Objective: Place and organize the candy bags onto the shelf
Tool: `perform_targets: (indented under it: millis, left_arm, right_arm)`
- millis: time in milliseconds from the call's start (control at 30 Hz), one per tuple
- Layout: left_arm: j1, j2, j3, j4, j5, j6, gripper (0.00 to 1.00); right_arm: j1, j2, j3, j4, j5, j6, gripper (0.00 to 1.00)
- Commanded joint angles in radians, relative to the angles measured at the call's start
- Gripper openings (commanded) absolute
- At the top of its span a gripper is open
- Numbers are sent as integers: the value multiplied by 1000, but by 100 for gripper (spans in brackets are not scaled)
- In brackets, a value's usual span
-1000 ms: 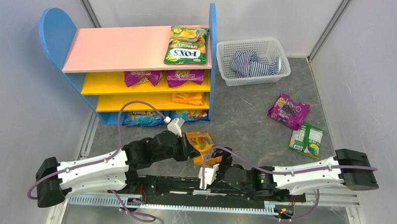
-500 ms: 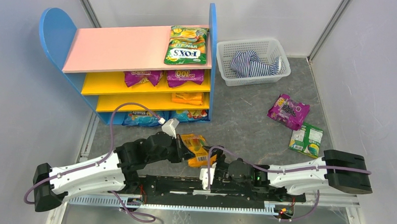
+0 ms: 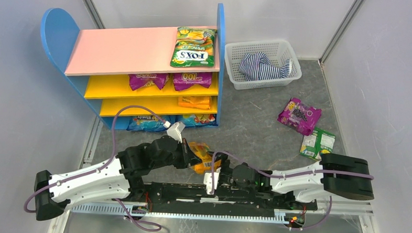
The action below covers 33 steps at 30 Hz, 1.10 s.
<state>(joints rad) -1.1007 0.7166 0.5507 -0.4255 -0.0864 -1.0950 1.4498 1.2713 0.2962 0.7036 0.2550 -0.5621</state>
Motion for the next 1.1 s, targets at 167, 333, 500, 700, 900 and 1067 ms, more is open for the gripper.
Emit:
perform_targets:
  millis: [167, 333, 500, 700, 900, 1067]
  left_arm:
    - [3, -75, 70, 78, 11, -40, 2]
    - [2, -124, 78, 28, -25, -48, 2]
    - [3, -140, 112, -42, -63, -36, 10]
    - [2, -152, 168, -113, -103, -13, 22]
    - [2, -167, 324, -300, -210, 41, 61]
    - [2, -217, 520, -530, -362, 64, 80]
  right_arm:
    - [-15, 108, 62, 240, 20, -15, 96]
    - [-13, 123, 84, 227, -36, 24, 83]
    - [-14, 132, 118, 198, -90, 56, 62]
    - [-14, 134, 148, 197, -122, 82, 41]
    - [-13, 147, 204, 174, -152, 88, 31]
    - [-14, 170, 283, 149, -100, 60, 25]
